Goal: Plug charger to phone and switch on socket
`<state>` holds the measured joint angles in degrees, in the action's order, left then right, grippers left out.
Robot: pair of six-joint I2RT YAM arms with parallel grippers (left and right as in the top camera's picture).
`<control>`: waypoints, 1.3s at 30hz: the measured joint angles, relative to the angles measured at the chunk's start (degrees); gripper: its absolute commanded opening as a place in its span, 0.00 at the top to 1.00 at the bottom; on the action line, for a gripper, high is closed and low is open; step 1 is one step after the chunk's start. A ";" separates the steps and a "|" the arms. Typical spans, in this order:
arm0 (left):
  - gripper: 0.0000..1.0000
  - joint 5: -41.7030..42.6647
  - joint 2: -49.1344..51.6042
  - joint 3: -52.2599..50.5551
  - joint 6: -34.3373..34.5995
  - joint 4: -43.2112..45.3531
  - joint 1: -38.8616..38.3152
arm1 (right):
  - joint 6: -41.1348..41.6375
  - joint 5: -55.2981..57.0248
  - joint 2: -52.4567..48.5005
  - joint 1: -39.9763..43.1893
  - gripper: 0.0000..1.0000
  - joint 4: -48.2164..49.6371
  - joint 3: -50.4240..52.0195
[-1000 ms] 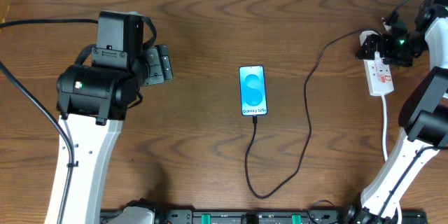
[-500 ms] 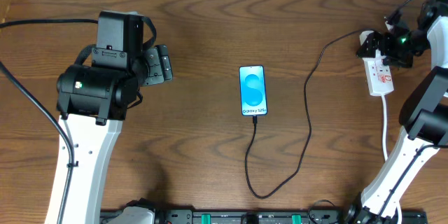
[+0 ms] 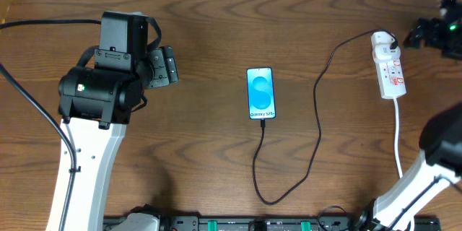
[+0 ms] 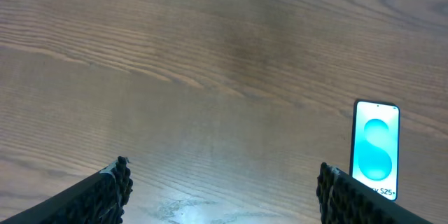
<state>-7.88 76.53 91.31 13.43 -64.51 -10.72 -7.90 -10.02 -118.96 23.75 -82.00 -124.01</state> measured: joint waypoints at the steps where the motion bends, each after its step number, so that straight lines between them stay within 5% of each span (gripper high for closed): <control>1: 0.13 0.00 0.00 0.00 0.00 0.00 0.00 | 0.13 0.00 2.05 -0.02 0.01 -0.52 -0.07; 10: 0.13 0.00 0.00 0.00 0.00 0.00 0.00 | 0.24 -0.02 13.86 -0.70 0.01 -1.66 -1.11; 39: 0.14 0.00 0.00 0.00 0.00 0.00 0.00 | 0.37 -0.02 13.88 -0.70 0.01 -1.70 -1.11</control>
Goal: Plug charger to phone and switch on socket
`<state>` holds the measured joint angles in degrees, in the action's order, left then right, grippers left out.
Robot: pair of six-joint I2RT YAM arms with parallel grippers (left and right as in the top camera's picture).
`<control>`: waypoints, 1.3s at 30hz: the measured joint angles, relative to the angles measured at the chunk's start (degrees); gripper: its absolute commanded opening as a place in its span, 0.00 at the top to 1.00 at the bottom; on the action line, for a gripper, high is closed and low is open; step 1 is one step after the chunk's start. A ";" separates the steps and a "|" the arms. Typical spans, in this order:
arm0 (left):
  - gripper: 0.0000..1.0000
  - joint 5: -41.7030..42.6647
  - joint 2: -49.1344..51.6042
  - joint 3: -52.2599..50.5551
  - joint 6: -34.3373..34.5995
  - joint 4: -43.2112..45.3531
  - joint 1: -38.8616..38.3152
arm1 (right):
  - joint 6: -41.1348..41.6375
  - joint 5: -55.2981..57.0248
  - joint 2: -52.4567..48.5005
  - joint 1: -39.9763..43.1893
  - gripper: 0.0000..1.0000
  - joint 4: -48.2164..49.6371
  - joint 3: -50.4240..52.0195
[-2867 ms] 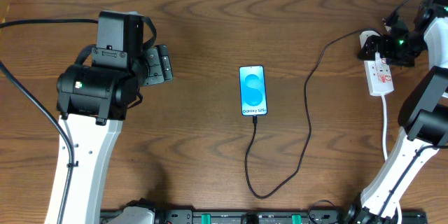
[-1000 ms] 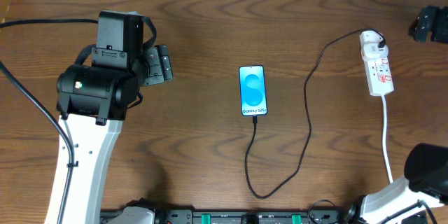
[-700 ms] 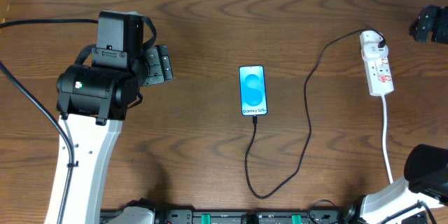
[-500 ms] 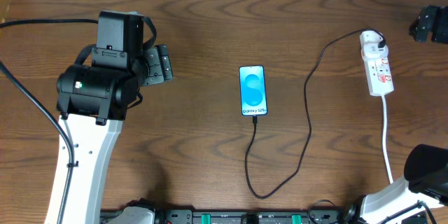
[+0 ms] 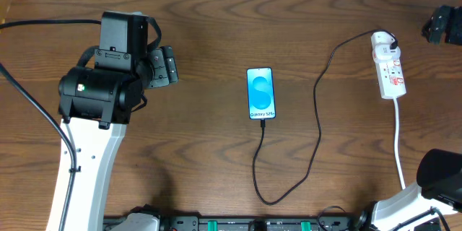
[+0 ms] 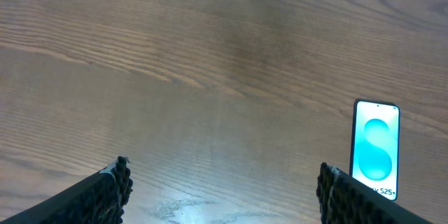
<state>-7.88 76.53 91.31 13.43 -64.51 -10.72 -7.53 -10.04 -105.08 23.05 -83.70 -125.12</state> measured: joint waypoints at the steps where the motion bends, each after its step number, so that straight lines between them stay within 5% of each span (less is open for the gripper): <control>1: 0.13 0.00 0.00 0.00 0.00 0.00 0.00 | 0.00 0.00 -0.02 0.00 0.01 0.00 0.00; 11: 0.14 0.00 -0.96 -2.40 0.00 0.55 0.00 | 0.00 0.00 0.00 0.00 0.01 -0.02 0.00; 21: 0.14 0.00 -12.74 -15.82 0.00 13.81 0.02 | 0.00 0.00 -0.02 -0.02 0.01 -0.04 0.00; 30: 0.14 0.00 -28.13 -37.68 -0.02 40.70 0.00 | 0.02 0.02 -0.02 -0.02 0.01 -0.04 0.02; 39: 0.13 0.07 -45.07 -64.04 -0.02 80.02 0.31 | 0.02 0.02 0.00 -0.02 0.01 -0.04 0.02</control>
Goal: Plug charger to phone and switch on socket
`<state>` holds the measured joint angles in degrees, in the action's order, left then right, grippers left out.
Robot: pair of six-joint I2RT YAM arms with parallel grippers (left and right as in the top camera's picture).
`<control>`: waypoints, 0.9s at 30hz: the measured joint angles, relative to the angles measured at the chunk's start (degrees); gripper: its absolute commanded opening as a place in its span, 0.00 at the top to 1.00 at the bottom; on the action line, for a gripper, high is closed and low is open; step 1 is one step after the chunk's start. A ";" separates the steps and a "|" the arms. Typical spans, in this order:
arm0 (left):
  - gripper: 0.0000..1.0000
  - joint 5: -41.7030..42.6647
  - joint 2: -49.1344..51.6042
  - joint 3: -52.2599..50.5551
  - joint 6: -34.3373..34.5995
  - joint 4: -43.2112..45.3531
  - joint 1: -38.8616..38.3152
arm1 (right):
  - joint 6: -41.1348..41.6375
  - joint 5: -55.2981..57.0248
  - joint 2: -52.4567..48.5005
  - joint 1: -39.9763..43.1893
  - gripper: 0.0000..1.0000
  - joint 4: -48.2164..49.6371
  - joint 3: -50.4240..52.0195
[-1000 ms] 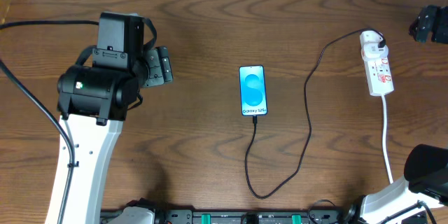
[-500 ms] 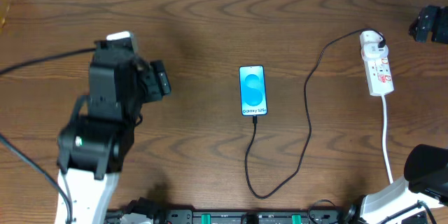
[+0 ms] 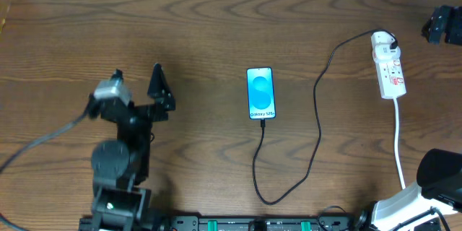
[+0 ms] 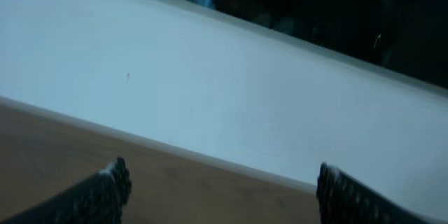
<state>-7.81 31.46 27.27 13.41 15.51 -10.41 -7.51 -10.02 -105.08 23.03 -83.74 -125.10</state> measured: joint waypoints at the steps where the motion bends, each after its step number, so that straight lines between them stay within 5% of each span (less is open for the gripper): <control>1: 0.13 0.00 -1.84 -2.78 0.02 3.87 0.33 | 0.02 0.00 -0.02 0.00 0.01 0.00 0.00; 5: 0.14 -0.04 -7.78 -11.21 0.04 12.24 2.60 | 0.02 0.00 -0.02 0.00 0.01 -0.04 0.00; 16: 0.13 0.00 -23.12 -24.20 3.10 13.09 8.50 | 0.02 0.02 -0.02 0.00 0.01 0.00 0.00; 27: 0.13 0.22 -30.88 -26.91 5.22 -3.74 10.34 | 0.02 0.00 -0.02 0.00 0.01 0.00 0.00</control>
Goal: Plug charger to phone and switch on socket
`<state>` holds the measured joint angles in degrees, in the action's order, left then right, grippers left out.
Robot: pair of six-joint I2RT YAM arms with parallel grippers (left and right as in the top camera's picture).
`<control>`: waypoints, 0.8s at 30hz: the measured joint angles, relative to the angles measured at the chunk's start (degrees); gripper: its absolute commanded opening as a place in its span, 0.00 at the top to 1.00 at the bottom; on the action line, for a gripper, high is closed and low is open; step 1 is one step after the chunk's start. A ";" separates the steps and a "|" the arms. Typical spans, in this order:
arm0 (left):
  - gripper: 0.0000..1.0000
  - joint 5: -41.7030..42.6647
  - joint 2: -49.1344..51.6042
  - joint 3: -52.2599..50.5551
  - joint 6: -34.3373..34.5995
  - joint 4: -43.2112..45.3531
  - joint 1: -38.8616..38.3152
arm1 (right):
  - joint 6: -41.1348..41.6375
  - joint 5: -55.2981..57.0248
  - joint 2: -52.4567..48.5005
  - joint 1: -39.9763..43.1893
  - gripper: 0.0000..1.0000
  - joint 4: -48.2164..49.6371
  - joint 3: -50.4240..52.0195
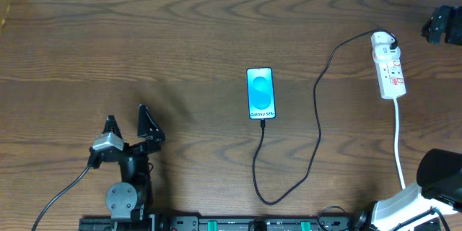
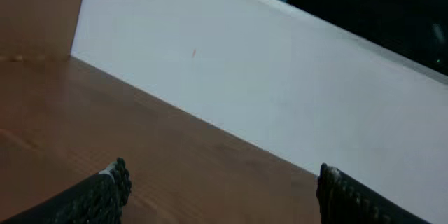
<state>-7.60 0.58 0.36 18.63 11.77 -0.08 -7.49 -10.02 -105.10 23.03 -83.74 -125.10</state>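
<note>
The phone (image 1: 260,92) lies face up mid-table, its screen lit blue. A black cable (image 1: 318,126) runs from the phone's near end, loops toward the front edge and climbs to a plug at the far end of the white socket strip (image 1: 390,72) on the right. My left gripper (image 1: 126,114) is open and empty near the front left, well apart from the phone. The left wrist view shows its two fingertips (image 2: 106,190) wide apart over bare wood. My right gripper (image 1: 442,24) is a dark shape at the right edge, just right of the strip. Its jaws are unreadable.
The strip's white cord (image 1: 398,141) runs down toward the front right edge. A white wall (image 2: 280,91) stands behind the table's far edge. A wooden side panel (image 2: 38,10) rises at the far left corner. My right arm's base (image 1: 426,188) fills the front right corner.
My left arm has drawn further back toward the front edge, its gripper still open. The wrist view now takes in more tabletop below the wall. Phone, cable, strip and right gripper are unchanged.
At first my left arm reached over the left of the table, open, the phone in its wrist view, and my right gripper sat beside the strip's far end. Then the right gripper was at the right edge. Later the left arm was folded back, and now sits lower still.
</note>
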 measured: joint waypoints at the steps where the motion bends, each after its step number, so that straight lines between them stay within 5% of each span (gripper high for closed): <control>1: 0.13 0.00 -0.13 0.11 0.00 -1.40 0.04 | 0.00 0.00 0.00 0.00 0.01 0.00 0.00; 8: 0.13 2.89 -0.09 0.15 -3.67 -11.76 0.09 | 0.00 0.00 0.00 0.00 0.01 0.00 0.00; 24: 0.13 7.74 -0.09 0.76 -12.90 -13.33 0.31 | 0.00 0.00 0.00 0.00 0.01 -0.02 0.00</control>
<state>0.14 0.49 1.13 5.74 -1.56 0.23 -7.49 -10.02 -105.10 23.03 -83.77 -125.10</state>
